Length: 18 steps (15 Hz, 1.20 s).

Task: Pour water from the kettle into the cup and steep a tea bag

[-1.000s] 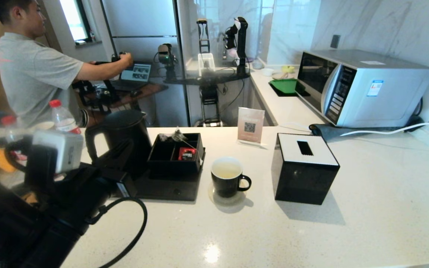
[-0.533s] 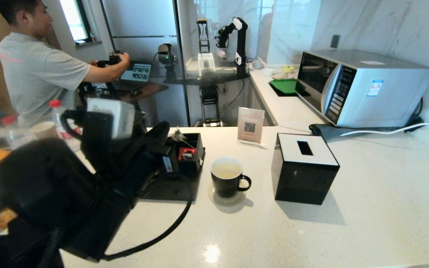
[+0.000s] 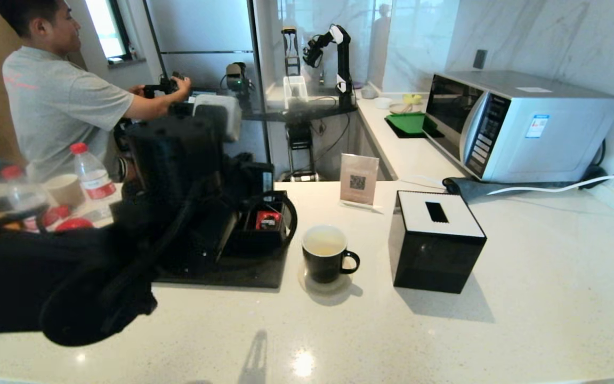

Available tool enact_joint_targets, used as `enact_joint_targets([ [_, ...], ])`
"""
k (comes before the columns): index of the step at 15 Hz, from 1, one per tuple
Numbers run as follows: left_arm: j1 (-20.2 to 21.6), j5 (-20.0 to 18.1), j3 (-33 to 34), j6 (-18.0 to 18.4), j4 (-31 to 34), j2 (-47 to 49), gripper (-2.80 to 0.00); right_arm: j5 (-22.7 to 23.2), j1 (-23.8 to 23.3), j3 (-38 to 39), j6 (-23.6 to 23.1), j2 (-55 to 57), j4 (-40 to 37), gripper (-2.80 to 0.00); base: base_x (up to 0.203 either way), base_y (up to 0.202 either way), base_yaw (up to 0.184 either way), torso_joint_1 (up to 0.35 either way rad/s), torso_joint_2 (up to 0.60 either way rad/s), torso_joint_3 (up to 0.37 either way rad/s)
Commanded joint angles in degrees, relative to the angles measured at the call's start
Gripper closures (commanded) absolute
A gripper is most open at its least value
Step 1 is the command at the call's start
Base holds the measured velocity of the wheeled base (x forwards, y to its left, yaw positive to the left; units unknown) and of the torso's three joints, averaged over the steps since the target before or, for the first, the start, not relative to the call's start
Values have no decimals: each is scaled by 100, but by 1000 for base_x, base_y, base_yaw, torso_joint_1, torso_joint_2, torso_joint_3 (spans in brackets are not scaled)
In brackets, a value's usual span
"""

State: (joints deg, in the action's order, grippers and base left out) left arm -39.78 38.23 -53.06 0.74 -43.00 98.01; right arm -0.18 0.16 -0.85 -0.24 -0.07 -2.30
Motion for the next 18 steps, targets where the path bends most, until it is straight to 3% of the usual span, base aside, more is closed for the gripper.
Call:
enact_joint_targets([
  [1, 420, 18, -399, 4, 884, 54, 0, 1, 2, -3, -2, 7, -2, 0, 0, 0, 0, 0, 0, 0],
  [6, 952, -267, -1317, 15, 2386, 358, 0, 1, 2, 4, -2, 7, 1, 0, 0, 0, 0, 0, 0, 0],
  [11, 1146, -1054, -2294, 23, 4039, 640, 0, 1, 2, -2, -2, 7, -5, 0, 0, 0, 0, 0, 0, 0],
  [16, 1154, -1162, -3134, 31, 5288, 1052, 0, 1, 2, 4, -2, 7, -1, 0, 0, 0, 0, 0, 0, 0],
  [18, 1157, -1173, -3420, 31, 5475, 1281, 0, 1, 2, 5, -2, 7, -1, 0, 0, 0, 0, 0, 0, 0],
])
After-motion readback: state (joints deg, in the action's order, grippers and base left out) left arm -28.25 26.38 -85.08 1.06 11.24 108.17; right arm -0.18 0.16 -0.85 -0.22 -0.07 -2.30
